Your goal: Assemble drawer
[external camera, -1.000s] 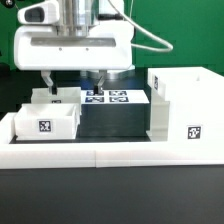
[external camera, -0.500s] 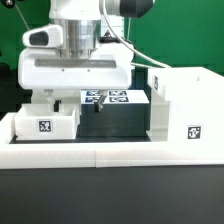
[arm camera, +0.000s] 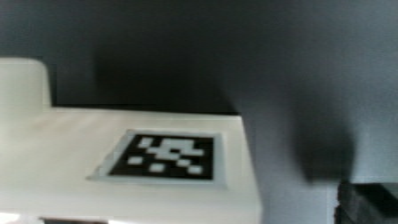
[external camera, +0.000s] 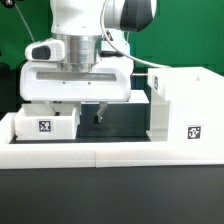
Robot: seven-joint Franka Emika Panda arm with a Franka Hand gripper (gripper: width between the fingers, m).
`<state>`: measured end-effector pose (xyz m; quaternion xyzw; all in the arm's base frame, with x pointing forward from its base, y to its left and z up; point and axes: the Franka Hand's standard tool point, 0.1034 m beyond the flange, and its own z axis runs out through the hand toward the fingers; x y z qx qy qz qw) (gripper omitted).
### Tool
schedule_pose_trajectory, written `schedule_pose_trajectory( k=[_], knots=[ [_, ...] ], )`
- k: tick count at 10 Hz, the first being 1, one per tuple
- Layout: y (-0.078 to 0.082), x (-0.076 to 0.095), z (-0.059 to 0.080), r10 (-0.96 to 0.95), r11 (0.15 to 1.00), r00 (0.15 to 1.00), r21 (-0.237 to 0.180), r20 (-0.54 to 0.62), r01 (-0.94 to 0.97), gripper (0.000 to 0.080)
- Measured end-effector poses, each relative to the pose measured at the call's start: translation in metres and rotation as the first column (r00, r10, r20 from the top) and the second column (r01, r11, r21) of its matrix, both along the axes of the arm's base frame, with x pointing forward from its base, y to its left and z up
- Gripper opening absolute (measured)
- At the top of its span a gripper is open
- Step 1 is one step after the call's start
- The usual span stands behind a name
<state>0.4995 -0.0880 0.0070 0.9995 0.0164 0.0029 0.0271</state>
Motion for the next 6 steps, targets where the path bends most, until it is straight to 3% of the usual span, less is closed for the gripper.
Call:
schedule_pose_trajectory(
  k=[2, 5, 6],
  knots=[
    [0.0, -0.0003, -0.0001, 0.001, 1.0, 1.0, 0.0, -0.001, -0.001, 0.0635],
    [0.0, -0.0003, -0.0001, 0.001, 1.0, 1.0, 0.0, -0.001, -0.001, 0.0142],
    [0.0, -0.0003, -0.0001, 0.001, 1.0, 1.0, 0.0, -0.001, -0.001, 0.0142]
  ],
)
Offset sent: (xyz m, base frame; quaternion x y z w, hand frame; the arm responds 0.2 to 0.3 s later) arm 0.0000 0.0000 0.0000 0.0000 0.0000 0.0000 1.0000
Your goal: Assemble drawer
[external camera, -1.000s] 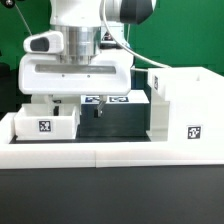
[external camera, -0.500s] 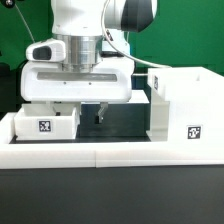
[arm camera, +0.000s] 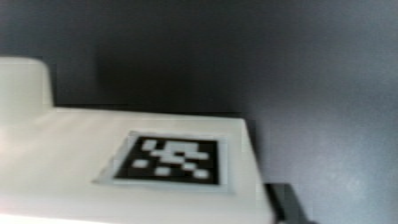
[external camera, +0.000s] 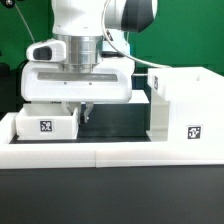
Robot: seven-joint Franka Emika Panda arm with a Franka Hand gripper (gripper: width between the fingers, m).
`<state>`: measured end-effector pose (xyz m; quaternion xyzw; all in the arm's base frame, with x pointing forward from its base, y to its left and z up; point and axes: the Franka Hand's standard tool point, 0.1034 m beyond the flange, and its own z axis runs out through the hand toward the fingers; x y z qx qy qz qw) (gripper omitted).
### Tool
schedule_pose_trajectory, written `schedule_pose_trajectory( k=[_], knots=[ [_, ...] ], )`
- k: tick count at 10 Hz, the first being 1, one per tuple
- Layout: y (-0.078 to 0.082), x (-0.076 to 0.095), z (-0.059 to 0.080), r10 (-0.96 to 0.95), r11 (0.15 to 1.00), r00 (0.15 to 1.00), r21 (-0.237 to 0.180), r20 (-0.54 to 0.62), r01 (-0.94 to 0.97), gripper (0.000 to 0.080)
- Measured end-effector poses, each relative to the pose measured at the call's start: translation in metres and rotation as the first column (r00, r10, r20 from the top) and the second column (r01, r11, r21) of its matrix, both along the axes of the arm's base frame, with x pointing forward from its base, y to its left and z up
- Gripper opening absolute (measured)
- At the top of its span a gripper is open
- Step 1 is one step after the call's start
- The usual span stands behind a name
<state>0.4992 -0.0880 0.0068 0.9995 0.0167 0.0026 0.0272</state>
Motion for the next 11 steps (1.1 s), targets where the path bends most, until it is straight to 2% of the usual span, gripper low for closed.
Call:
schedule_pose_trajectory(
  k=[1, 8, 9, 11],
  knots=[
    [0.0, 0.0, 0.0, 0.0, 1.0, 1.0, 0.0, 0.0, 0.0, 0.0041],
    [0.0, 0.0, 0.0, 0.0, 1.0, 1.0, 0.0, 0.0, 0.0, 0.0041],
    [0.001, 0.0, 0.002, 0.014, 1.0, 1.0, 0.002, -0.004, -0.014, 0.0041],
    [0.011, 0.006, 0.014, 0.078, 0.997, 0.997, 0.005, 0.002, -0.078, 0.0041]
  ],
)
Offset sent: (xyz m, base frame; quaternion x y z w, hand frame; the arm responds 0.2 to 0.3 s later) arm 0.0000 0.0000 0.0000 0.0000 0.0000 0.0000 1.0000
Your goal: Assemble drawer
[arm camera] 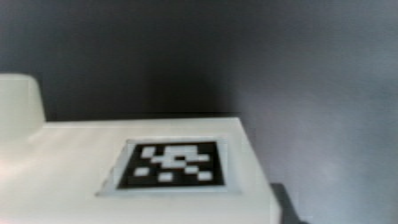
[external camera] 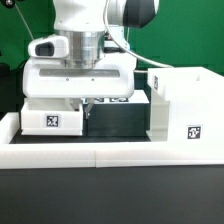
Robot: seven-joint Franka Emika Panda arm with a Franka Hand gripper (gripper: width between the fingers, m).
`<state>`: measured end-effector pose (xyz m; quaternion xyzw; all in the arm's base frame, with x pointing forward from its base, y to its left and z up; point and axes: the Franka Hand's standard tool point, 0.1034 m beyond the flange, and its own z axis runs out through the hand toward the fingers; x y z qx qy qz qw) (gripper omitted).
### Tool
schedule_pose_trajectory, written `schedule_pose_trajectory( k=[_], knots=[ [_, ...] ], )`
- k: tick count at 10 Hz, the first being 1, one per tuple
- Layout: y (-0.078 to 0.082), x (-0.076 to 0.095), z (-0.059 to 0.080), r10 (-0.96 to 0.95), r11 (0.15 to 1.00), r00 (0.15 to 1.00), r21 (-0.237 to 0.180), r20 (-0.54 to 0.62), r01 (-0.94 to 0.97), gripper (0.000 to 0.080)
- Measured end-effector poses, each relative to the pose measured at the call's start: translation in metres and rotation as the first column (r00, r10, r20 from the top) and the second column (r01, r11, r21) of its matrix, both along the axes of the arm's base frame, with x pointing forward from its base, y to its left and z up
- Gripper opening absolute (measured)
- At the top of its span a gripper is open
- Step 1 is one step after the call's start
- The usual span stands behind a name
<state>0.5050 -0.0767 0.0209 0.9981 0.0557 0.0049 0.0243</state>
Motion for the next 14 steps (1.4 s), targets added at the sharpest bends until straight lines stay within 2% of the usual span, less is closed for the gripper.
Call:
schedule_pose_trajectory(
  k=[3, 5, 9, 12, 14],
  knots=[
    [0.0052, 0.0044, 0.0048, 0.231, 0.973, 0.972, 0.023, -0.036, -0.23, 0.0041],
    [0.0049, 0.0034, 0.0036, 0.246, 0.969, 0.969, 0.022, -0.039, -0.245, 0.0041],
    [0.0026, 0.0029, 0.0033, 0.486, 0.874, 0.873, 0.029, -0.046, -0.485, 0.0041],
    [0.0001, 0.0024, 0.0032, 0.631, 0.776, 0.774, 0.033, -0.053, -0.63, 0.0041],
    [-0.0019, 0.0021, 0.0032, 0.731, 0.682, 0.68, 0.036, -0.059, -0.73, 0.0041]
  ],
)
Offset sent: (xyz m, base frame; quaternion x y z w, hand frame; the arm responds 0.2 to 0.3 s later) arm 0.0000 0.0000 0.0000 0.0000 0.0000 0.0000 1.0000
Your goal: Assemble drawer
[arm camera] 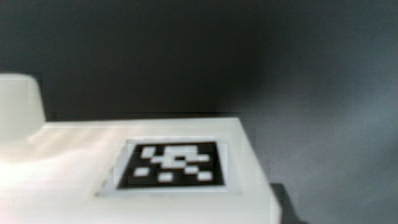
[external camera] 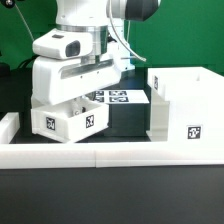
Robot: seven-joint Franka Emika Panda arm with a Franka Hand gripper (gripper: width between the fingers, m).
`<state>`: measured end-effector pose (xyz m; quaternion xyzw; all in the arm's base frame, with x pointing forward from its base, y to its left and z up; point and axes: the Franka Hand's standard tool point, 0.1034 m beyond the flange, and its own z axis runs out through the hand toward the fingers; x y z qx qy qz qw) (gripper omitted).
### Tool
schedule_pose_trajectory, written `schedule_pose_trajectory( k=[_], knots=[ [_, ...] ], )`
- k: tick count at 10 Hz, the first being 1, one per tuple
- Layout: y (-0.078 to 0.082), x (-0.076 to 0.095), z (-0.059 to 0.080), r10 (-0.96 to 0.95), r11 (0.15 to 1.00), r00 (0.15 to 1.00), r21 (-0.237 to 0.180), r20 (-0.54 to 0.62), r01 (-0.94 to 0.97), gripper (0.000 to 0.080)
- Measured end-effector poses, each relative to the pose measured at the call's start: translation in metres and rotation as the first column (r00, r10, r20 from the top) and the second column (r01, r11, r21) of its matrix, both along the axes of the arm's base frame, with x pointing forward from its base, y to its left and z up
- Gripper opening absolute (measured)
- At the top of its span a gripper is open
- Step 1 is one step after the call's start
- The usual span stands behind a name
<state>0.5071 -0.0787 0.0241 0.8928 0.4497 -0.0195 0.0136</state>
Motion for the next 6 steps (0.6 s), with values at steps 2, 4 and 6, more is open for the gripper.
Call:
schedule_pose_trajectory(
  k=[2, 4, 6],
  knots=[
    [-0.0028, -0.0004, 0.0, 0.128, 0.992, 0.992, -0.005, -0.008, -0.128, 0.0042],
    [-0.0003, 0.0035, 0.0018, 0.322, 0.946, 0.947, -0.024, -0.025, -0.322, 0.0042],
    [0.0037, 0.0094, 0.0045, 0.453, 0.891, 0.891, -0.026, -0.043, -0.454, 0.0042]
  ],
)
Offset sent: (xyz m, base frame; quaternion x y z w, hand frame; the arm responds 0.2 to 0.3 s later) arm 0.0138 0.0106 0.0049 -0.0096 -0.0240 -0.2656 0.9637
